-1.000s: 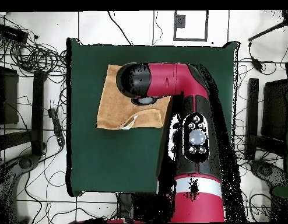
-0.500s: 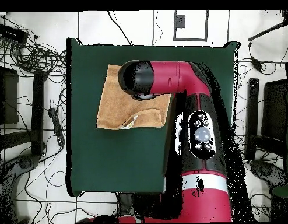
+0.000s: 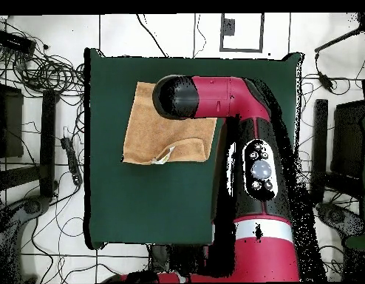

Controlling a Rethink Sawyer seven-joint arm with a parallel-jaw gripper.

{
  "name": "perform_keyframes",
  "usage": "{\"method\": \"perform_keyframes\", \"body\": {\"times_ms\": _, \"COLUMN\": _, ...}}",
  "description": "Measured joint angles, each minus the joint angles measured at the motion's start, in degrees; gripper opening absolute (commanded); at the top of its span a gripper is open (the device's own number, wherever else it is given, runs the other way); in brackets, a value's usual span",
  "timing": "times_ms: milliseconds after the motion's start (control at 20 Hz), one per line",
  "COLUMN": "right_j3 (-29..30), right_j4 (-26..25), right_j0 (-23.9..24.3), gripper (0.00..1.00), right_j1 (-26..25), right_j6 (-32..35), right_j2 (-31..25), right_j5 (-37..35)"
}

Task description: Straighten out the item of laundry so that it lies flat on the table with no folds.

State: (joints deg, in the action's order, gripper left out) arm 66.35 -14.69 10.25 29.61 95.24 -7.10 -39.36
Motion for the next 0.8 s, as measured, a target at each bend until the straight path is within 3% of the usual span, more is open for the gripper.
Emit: {"method": "perform_keyframes", "body": {"times_ms": 800, "right_j3": 0.01, "right_j4": -0.31, "right_j0": -1.76, "gripper": 1.00, "right_j1": -0.20, "right_j6": 0.00, "right_j2": 0.00, "right_j5": -0.96}}
